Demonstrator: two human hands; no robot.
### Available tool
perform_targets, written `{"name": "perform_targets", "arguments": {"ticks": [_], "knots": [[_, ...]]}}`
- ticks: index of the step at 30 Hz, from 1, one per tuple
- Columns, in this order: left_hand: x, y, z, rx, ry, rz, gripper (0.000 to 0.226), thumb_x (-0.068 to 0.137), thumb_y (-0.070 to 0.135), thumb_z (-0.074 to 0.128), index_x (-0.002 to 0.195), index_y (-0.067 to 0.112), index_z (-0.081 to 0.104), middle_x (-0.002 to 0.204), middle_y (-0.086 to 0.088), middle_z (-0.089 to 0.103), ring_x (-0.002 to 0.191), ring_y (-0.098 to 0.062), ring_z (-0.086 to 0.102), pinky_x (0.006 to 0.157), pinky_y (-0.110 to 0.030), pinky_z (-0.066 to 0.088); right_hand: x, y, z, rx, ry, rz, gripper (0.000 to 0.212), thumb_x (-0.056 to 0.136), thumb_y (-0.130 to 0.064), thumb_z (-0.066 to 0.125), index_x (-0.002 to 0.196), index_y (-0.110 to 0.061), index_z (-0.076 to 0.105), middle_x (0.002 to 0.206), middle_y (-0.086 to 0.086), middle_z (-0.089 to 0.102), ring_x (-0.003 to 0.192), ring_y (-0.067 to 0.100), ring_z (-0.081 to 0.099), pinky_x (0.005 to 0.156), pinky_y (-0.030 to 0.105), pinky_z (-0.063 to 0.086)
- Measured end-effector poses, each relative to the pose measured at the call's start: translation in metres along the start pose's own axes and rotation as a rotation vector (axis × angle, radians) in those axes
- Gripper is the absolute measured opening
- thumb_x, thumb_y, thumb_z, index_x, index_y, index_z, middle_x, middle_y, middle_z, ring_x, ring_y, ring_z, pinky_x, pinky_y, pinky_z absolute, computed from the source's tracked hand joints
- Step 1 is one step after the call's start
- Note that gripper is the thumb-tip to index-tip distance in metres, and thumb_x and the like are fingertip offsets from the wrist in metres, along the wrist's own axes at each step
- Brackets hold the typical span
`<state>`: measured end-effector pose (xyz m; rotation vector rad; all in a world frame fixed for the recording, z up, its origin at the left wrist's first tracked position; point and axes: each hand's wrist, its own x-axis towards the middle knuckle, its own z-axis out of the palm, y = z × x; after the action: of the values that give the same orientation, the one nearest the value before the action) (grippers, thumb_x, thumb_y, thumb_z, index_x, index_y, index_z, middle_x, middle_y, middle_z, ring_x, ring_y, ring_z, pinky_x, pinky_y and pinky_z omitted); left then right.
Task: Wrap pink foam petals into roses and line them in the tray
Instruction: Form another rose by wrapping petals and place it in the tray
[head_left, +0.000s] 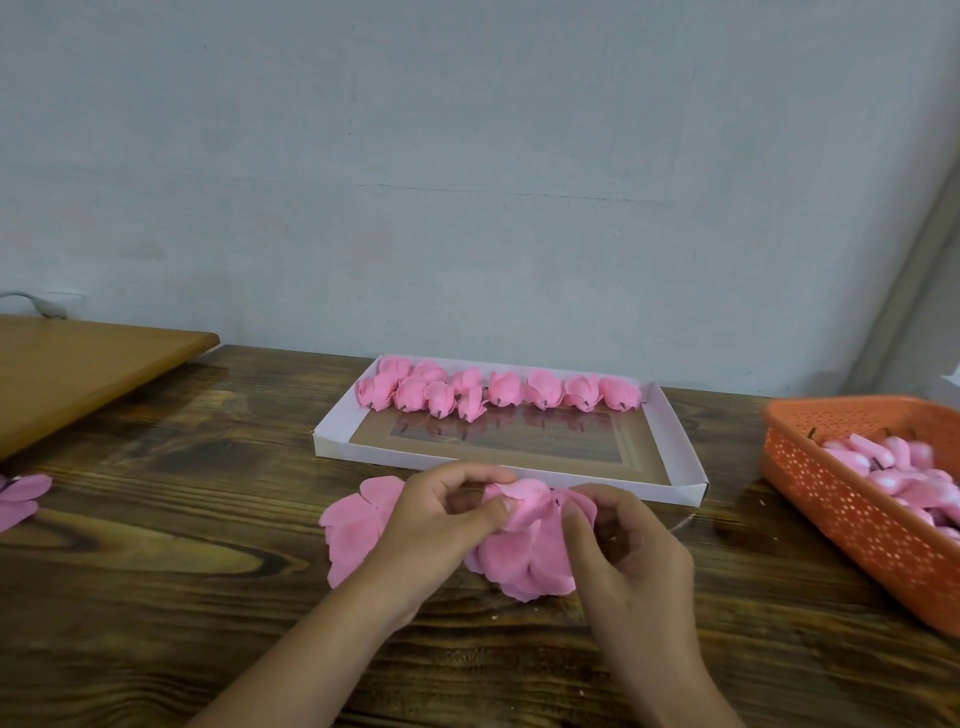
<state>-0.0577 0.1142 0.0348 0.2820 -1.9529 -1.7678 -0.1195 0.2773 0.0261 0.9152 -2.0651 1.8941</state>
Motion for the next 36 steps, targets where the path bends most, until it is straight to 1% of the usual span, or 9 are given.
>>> {"name": "perform_targets", "arguments": {"ticks": [3, 7, 10, 15, 18, 21, 27, 33, 36], "knots": [[-0.001, -0.002, 0.002, 0.032, 0.001, 0.023, 0.032, 0.089, 0.01, 0.074, 0.095, 0.042, 0.077, 0.093, 0.015, 0.077, 0.089, 0.001, 0.071, 0.067, -0.014, 0.054, -0.003, -0.001, 0.003, -0.042, -0.039, -0.048, 0.025, 0.086, -0.022, 0.07, 0.093, -0.046, 0.068, 0.082, -0.017, 0.072, 0.074, 0.004, 0.068, 0.059, 0.019, 0.055], [-0.001, -0.004, 0.005, 0.037, -0.005, 0.005, 0.033, 0.089, 0.01, 0.074, 0.095, 0.041, 0.078, 0.096, 0.012, 0.078, 0.094, -0.005, 0.072, 0.072, -0.02, 0.056, -0.005, -0.011, 0.007, -0.065, -0.144, -0.139, 0.049, 0.085, -0.028, 0.071, 0.107, -0.069, 0.055, 0.09, -0.019, 0.068, 0.081, 0.006, 0.067, 0.061, 0.017, 0.055], [0.0, -0.004, 0.004, 0.033, -0.023, 0.002, 0.031, 0.089, 0.01, 0.073, 0.098, 0.038, 0.078, 0.1, 0.011, 0.078, 0.097, -0.006, 0.072, 0.073, -0.02, 0.057, -0.005, -0.012, 0.006, -0.067, -0.189, -0.187, 0.045, 0.09, -0.022, 0.059, 0.105, -0.064, 0.058, 0.098, -0.024, 0.068, 0.085, 0.002, 0.067, 0.061, 0.014, 0.054], [-0.001, -0.004, 0.005, 0.014, -0.02, 0.014, 0.035, 0.09, 0.006, 0.071, 0.094, 0.039, 0.079, 0.098, 0.011, 0.078, 0.095, -0.004, 0.072, 0.072, -0.018, 0.056, -0.003, -0.001, 0.004, -0.163, -0.119, -0.205, 0.06, 0.091, -0.005, 0.06, 0.102, -0.063, 0.061, 0.094, -0.017, 0.061, 0.086, 0.005, 0.062, 0.062, 0.009, 0.045], [-0.002, -0.004, 0.005, 0.006, -0.02, 0.013, 0.036, 0.091, 0.005, 0.07, 0.093, 0.04, 0.078, 0.097, 0.011, 0.078, 0.093, -0.004, 0.072, 0.071, -0.019, 0.056, -0.002, 0.006, 0.003, -0.146, -0.093, -0.171, 0.057, 0.088, 0.002, 0.065, 0.105, -0.052, 0.066, 0.109, -0.016, 0.056, 0.106, 0.009, 0.058, 0.079, 0.031, 0.054], [-0.002, -0.003, 0.005, 0.009, -0.024, 0.018, 0.039, 0.091, 0.004, 0.069, 0.094, 0.041, 0.078, 0.098, 0.011, 0.078, 0.094, -0.005, 0.071, 0.072, -0.019, 0.056, -0.001, 0.007, 0.003, -0.122, -0.13, -0.112, 0.06, 0.091, -0.003, 0.064, 0.097, -0.063, 0.065, 0.123, -0.025, 0.051, 0.121, 0.004, 0.051, 0.088, 0.04, 0.055], [-0.004, -0.001, 0.006, 0.01, -0.027, 0.039, 0.048, 0.09, 0.0, 0.069, 0.098, 0.047, 0.077, 0.104, 0.004, 0.076, 0.097, -0.014, 0.071, 0.078, -0.029, 0.061, -0.001, 0.006, 0.005, -0.103, -0.16, -0.126, 0.046, 0.093, -0.01, 0.062, 0.108, -0.054, 0.063, 0.119, -0.031, 0.054, 0.118, 0.002, 0.055, 0.089, 0.034, 0.056], [-0.008, 0.006, 0.007, -0.083, -0.144, 0.073, 0.036, 0.087, 0.014, 0.074, 0.108, 0.044, 0.077, 0.111, 0.009, 0.077, 0.103, -0.01, 0.073, 0.074, -0.019, 0.057, 0.002, 0.004, 0.002, -0.048, -0.211, -0.098, 0.033, 0.096, -0.009, 0.059, 0.118, -0.031, 0.071, 0.118, -0.023, 0.065, 0.115, -0.001, 0.06, 0.09, 0.01, 0.047], [-0.009, 0.004, 0.007, -0.057, -0.144, 0.094, 0.042, 0.087, 0.011, 0.073, 0.109, 0.047, 0.076, 0.114, 0.01, 0.076, 0.105, -0.011, 0.072, 0.079, -0.021, 0.057, 0.003, 0.004, 0.002, -0.016, -0.236, -0.041, 0.033, 0.097, -0.01, 0.058, 0.116, -0.033, 0.071, 0.109, -0.02, 0.069, 0.108, -0.001, 0.062, 0.082, 0.005, 0.044]]}}
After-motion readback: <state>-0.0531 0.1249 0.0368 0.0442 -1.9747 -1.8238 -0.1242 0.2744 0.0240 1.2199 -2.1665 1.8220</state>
